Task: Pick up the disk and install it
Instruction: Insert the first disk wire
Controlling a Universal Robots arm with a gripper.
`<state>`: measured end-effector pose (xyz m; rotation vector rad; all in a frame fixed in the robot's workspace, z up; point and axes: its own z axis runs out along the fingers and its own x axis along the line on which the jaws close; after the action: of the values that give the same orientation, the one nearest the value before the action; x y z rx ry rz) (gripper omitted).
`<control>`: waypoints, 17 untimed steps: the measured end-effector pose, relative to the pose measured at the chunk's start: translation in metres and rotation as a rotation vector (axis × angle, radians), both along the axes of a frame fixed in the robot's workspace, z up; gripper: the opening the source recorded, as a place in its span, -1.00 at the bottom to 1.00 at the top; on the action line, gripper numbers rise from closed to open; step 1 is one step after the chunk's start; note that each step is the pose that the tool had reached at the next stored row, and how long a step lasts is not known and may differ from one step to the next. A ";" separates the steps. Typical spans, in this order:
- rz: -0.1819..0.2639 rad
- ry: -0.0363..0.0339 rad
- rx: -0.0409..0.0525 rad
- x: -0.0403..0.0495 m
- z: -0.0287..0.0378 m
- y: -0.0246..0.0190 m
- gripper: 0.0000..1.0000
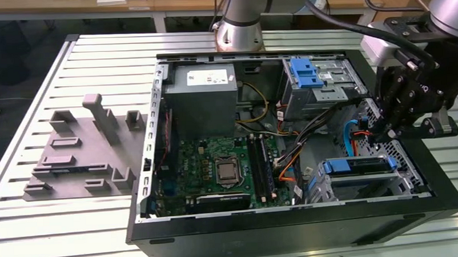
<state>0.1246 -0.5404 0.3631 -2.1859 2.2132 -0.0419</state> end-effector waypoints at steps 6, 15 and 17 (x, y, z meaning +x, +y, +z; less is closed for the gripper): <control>0.004 -0.0065 -0.0320 -0.0033 -0.0032 0.0066 -0.51; 0.004 -0.0075 -0.0370 -0.0034 -0.0106 0.0154 -0.51; 0.004 -0.0076 -0.0387 -0.0033 -0.0124 0.0158 -0.51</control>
<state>0.1212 -0.5246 0.3507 -2.2054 2.2228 -0.0936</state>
